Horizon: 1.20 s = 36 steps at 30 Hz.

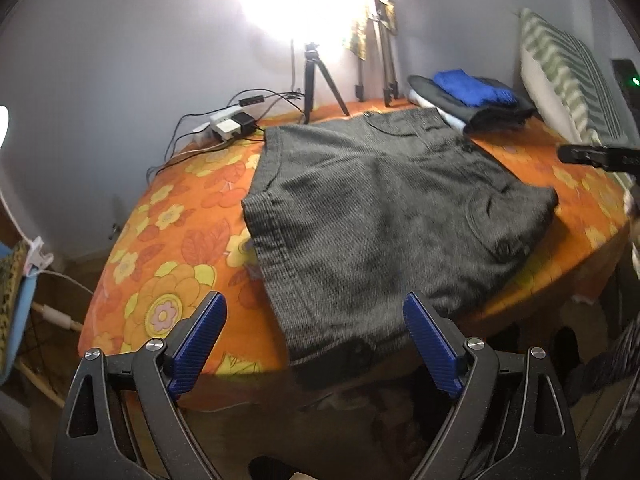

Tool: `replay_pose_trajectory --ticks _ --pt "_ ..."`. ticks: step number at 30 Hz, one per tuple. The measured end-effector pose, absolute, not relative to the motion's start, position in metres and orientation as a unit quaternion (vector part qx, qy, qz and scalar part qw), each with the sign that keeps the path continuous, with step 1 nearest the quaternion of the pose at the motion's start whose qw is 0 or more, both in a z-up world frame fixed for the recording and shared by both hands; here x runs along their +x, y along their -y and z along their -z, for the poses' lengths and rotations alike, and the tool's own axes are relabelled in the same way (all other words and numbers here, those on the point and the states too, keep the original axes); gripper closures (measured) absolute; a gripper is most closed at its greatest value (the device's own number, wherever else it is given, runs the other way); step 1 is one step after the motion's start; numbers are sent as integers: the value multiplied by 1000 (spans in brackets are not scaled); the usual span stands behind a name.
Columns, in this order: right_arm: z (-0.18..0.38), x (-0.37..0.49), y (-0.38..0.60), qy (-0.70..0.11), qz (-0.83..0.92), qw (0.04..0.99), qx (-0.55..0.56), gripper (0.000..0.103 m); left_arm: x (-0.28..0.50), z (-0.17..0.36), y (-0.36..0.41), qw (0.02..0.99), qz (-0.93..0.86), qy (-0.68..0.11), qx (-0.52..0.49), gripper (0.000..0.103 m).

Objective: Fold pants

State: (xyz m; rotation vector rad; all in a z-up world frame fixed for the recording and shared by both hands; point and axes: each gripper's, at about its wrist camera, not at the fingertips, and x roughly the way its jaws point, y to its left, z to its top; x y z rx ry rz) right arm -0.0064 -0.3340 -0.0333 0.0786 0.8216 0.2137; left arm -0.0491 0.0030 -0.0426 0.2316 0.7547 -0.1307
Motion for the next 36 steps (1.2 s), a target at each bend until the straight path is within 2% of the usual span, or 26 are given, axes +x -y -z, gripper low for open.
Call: replay_pose_trajectory --ticks 2,4,6,10,13,18,23,28,36 --pt "38 -7 332 -403 -114 908 20 0 -54 45 -3 916 76 -371 129 15" --pt "43 -10 329 -400 -123 908 -6 0 -56 47 -1 912 86 -376 141 22" --pt "47 -14 325 -390 -130 911 -32 0 -58 51 1 906 99 -381 157 23" --pt "56 -23 317 -379 -155 909 -73 0 -63 60 11 893 119 -384 205 23" --pt "64 -25 307 -390 -192 895 -95 6 -65 68 21 879 139 -384 247 23" --pt "75 -35 278 -387 -247 875 -154 7 -64 82 35 856 161 -382 310 23" --pt "90 -40 246 -384 -275 855 -215 9 -53 98 33 844 167 -404 310 24" --pt "110 -35 228 -399 -289 830 -262 13 -41 104 20 846 160 -416 292 47" --pt "121 -16 227 -425 -294 817 -258 23 -33 109 12 846 167 -428 271 66"
